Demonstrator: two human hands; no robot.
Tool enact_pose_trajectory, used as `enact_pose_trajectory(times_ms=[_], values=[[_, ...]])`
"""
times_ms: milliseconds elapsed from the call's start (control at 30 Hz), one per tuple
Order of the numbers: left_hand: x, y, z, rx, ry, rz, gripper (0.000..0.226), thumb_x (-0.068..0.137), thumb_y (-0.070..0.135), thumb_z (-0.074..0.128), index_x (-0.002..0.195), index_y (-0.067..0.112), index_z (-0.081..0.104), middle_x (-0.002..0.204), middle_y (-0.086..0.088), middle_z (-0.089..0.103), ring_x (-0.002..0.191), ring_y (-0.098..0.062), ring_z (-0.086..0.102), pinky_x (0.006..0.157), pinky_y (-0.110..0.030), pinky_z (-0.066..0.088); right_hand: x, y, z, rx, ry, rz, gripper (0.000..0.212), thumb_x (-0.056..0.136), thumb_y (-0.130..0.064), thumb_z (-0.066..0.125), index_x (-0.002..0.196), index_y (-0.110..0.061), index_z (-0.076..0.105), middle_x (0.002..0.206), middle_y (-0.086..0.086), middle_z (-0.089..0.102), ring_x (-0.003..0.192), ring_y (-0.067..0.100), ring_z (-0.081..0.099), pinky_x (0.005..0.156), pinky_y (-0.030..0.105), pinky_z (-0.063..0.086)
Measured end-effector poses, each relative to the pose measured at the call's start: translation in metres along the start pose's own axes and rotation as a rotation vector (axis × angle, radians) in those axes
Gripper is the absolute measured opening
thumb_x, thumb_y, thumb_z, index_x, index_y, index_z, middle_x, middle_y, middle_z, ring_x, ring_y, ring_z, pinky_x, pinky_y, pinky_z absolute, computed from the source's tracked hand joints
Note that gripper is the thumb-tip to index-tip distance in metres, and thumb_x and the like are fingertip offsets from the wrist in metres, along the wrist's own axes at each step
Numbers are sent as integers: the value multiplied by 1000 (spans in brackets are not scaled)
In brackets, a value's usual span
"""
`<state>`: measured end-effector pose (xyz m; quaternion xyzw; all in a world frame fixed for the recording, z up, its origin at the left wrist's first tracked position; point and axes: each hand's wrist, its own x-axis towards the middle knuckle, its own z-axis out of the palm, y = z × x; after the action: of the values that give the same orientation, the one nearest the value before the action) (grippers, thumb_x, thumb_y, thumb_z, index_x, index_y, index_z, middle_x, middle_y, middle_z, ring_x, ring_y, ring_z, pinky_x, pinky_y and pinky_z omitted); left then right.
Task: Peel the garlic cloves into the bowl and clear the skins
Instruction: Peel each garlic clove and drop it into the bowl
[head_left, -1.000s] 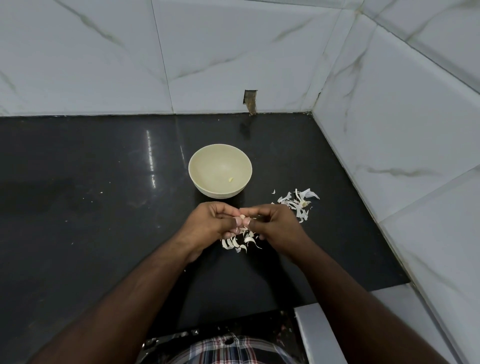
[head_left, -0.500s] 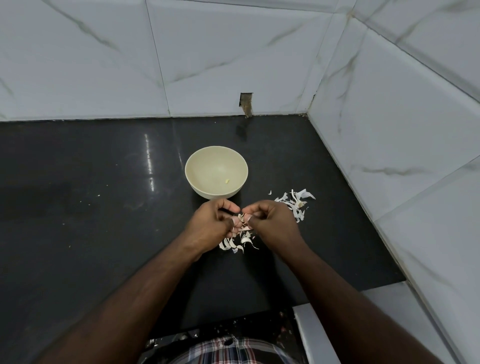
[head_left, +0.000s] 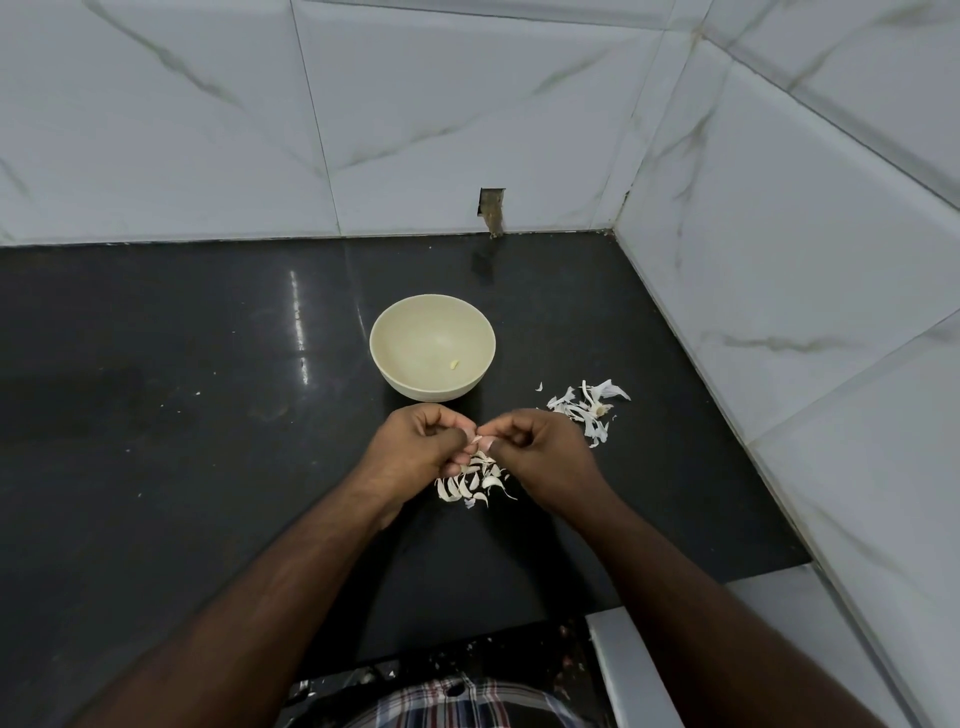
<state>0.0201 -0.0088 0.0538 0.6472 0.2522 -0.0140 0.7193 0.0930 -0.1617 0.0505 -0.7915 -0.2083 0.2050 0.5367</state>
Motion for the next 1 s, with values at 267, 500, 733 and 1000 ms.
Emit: enact_pose_trajectory(times_ms=[267, 500, 733, 1000], values=[[-2, 4, 3, 56, 2, 138, 14, 84, -6, 73, 84, 7, 73, 67, -8, 66, 54, -12, 57, 56, -20, 51, -3, -3, -4, 197, 16, 57, 7, 85, -3, 67, 82, -4, 73, 63, 7, 65, 59, 18, 54, 59, 31, 45], [-4, 7, 1, 33, -51, 162, 11, 86, -5, 71, 87, 6, 74, 71, -11, 68, 62, -16, 58, 60, -20, 52, -6, -8, -5, 414, -6, 113, 12, 88, 6, 63, 82, 0, 71, 69, 17, 63, 61, 20, 56, 56, 26, 45], [-9, 13, 2, -332, -164, -124, 10, 93, 1, 64, 102, -1, 69, 87, -14, 70, 66, -12, 63, 58, -17, 54, -13, -9, -5, 491, 15, -17, 18, 85, 11, 68, 100, 2, 73, 92, 9, 76, 74, 10, 69, 69, 21, 55], [-11, 18, 2, -326, -103, -83, 32, 77, 6, 78, 105, 6, 63, 83, -11, 67, 66, -13, 63, 57, -19, 53, -13, -15, -8, 392, 21, -83, 14, 86, 8, 68, 96, -2, 73, 80, 1, 76, 66, 6, 65, 66, 19, 53]])
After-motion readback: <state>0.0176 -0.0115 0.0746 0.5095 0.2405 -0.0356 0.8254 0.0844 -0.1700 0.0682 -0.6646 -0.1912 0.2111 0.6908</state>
